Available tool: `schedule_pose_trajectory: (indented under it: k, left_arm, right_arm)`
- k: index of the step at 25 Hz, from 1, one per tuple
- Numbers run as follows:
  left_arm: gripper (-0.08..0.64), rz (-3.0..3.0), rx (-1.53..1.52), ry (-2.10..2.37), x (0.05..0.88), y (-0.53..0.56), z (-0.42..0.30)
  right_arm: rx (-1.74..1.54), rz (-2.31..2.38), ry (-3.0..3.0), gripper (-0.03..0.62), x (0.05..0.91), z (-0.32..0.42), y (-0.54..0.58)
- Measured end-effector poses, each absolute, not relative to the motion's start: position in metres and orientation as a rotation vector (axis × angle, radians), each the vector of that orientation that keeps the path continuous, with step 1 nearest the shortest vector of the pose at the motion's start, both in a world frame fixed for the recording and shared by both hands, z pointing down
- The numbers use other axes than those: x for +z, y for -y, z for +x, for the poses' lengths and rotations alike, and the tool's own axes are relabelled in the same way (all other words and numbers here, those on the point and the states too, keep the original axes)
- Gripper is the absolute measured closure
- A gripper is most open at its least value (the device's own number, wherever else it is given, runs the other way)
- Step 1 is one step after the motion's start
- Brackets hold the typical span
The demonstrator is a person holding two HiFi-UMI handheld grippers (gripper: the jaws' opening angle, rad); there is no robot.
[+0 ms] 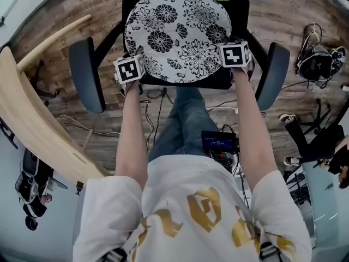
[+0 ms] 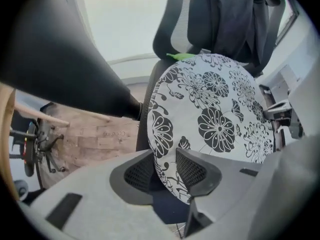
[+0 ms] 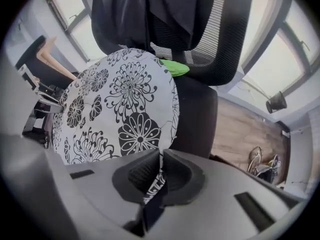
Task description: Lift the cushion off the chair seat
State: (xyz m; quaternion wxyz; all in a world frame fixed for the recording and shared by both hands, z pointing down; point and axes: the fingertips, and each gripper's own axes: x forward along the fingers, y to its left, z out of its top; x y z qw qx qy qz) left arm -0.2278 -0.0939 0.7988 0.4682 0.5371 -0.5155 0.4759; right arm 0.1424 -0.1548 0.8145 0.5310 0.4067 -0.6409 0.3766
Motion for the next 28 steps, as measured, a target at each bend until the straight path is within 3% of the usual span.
schedule_pose_trajectory:
  k: [4,28]
  left_arm:
    - [0.529,1.365,1.258,1.2,0.797,0.098,-0.223]
    - [0.537,1.427,1.081,1.214,0.739,0.104,-0.203]
  right_arm:
    - [0.927,0.994,1.528,0.569,0.809,0.144,0.156]
    - [0.825,1.012,1.642,0.569,0.744,0.128,0.15]
